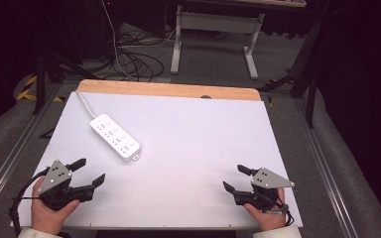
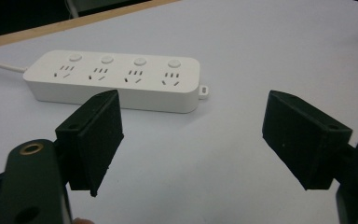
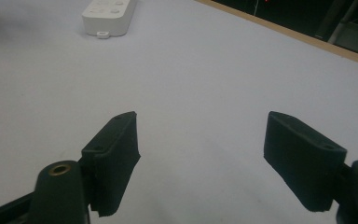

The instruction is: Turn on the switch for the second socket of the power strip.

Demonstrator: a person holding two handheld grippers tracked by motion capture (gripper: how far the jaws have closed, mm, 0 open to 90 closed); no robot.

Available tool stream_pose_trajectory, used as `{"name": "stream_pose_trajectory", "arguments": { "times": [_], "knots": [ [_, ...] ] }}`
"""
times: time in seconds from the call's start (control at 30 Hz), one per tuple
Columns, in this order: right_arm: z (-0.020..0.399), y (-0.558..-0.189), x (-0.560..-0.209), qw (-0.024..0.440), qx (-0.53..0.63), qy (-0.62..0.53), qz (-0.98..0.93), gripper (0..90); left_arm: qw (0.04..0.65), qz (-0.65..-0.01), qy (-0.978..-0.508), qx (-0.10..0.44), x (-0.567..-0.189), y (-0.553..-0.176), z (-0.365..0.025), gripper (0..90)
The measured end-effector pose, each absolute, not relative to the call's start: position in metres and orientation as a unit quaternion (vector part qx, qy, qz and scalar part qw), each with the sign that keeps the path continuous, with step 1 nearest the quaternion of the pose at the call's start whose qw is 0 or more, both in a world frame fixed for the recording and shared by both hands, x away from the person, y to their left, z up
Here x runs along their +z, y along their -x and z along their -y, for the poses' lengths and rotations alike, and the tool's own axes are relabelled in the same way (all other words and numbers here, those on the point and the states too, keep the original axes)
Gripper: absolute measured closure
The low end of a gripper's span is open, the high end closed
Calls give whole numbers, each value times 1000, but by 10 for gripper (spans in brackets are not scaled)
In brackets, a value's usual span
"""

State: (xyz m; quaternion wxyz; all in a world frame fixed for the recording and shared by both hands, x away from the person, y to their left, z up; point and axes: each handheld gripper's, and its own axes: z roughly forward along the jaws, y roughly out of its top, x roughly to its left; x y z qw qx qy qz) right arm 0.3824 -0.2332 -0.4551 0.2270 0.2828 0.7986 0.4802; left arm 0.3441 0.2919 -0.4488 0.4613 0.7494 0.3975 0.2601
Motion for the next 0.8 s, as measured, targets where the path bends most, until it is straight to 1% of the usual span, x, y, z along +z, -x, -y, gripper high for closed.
{"name": "stream_pose_trajectory", "arguments": {
  "times": [0.13,0.2,0.27,0.37,0.57,0.63,0.8],
  "knots": [
    [234,-382,-455,226,482,-281,-799,266,470,-401,-747,247,-447,-343,-293,215],
    [234,-383,-455,223,486,-277,-798,277,470,-400,-745,253,-446,-342,-293,217],
    [234,-383,-455,224,484,-278,-799,279,454,-390,-755,267,-444,-341,-291,218],
    [234,-383,-455,223,484,-278,-799,280,449,-387,-758,272,-444,-340,-289,218],
    [233,-382,-456,221,485,-275,-801,282,460,-394,-755,251,-442,-340,-291,224],
    [233,-383,-455,219,486,-276,-800,282,467,-397,-753,241,-441,-340,-292,255],
    [233,-383,-456,220,484,-275,-801,283,464,-399,-753,242,-439,-341,-291,268]
  ]
}}
